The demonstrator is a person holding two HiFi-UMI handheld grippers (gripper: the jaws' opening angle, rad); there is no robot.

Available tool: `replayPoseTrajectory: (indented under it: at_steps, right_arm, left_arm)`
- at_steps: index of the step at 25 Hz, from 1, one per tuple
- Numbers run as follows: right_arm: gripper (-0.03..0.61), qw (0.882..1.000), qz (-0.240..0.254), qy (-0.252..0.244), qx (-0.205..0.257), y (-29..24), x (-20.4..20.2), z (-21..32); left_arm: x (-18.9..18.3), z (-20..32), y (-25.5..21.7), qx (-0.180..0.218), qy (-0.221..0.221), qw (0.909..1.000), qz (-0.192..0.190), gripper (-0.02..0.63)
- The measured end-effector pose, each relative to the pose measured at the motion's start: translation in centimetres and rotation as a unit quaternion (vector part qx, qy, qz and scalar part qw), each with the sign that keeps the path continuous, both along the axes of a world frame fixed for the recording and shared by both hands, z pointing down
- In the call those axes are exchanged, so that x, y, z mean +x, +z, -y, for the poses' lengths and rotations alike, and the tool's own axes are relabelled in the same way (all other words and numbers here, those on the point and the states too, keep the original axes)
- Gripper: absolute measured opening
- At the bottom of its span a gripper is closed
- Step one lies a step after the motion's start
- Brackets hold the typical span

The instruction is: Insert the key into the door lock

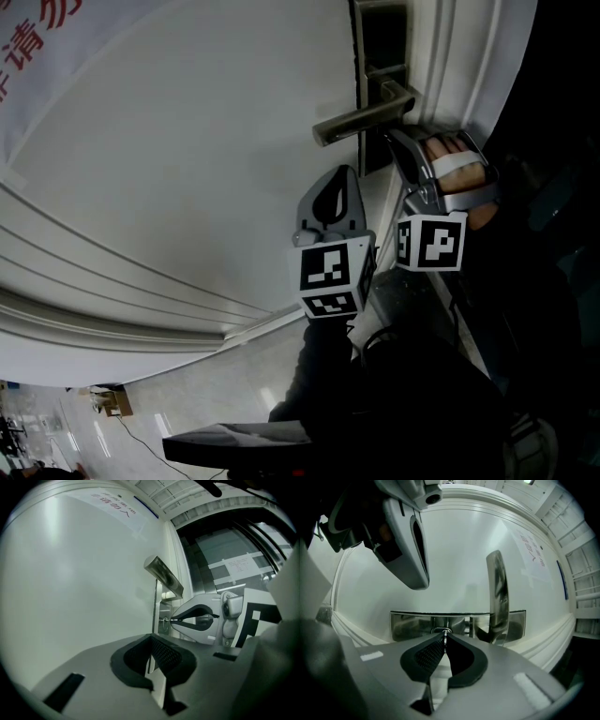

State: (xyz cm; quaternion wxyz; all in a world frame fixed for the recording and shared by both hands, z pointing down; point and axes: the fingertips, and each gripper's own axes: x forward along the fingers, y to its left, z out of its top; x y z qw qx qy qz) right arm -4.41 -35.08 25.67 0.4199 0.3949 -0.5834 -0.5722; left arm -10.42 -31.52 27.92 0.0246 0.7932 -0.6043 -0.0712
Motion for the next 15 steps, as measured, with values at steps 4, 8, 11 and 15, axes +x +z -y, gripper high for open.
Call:
replayPoseTrajectory:
  at_steps: [4,8,11,15]
  right_arm:
    - [0.014,1.000,-0.007,-0.001,0.005,-0.05,0.02,0.04]
    - [0.012,1.000,-0.007,-0.001,0.005,-0.04,0.02,0.02]
    - [0.012,1.000,-0.008,-0.002,0.004,-0.04,0.00,0.02]
    - [0.012,1.000,-0.007,-0.002,0.006,-0.09,-0.02,0.03]
  left_arm:
    - [0.09,0.04,-0.02,0.000,0.001,1.0000,0.000,0.002]
    - [0.16,0.05,-0.03,0.000,0.002,1.0000,0.000,0.002]
    - [0.14,0.04,-0.10,0.001,0.003,1.0000,-0.001,0.002]
    - [-0.02,0.06,-0.12,0.001,0.000,1.0000,-0.003,0.002]
